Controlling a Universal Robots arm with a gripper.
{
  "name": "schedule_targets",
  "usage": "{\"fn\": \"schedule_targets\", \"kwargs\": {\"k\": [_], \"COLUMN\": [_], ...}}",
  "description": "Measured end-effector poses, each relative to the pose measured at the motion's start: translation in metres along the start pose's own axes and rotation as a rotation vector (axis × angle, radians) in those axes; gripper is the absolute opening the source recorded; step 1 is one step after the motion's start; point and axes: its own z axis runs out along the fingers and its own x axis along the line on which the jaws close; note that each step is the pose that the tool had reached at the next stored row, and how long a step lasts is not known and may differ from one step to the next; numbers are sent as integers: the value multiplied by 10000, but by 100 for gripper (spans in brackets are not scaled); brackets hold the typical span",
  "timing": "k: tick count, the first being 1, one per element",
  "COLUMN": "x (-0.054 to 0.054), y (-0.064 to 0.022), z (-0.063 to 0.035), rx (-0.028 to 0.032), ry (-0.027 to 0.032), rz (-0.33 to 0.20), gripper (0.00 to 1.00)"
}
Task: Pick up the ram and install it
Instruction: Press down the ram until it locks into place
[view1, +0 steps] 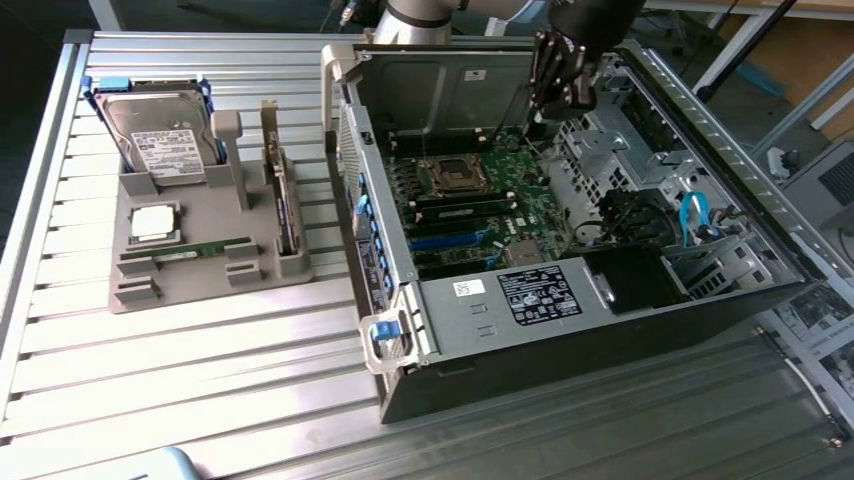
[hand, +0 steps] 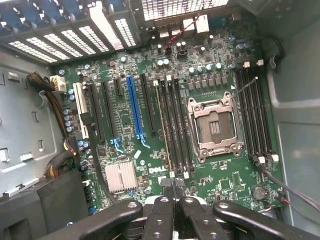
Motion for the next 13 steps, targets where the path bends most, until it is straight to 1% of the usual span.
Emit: {"fn": "schedule_targets", "kwargs": {"k": [13], "x": [0], "y": [0], "z": [0], "rx": [-19], "ry": [-4], "rz": [627], "gripper": [11]}}
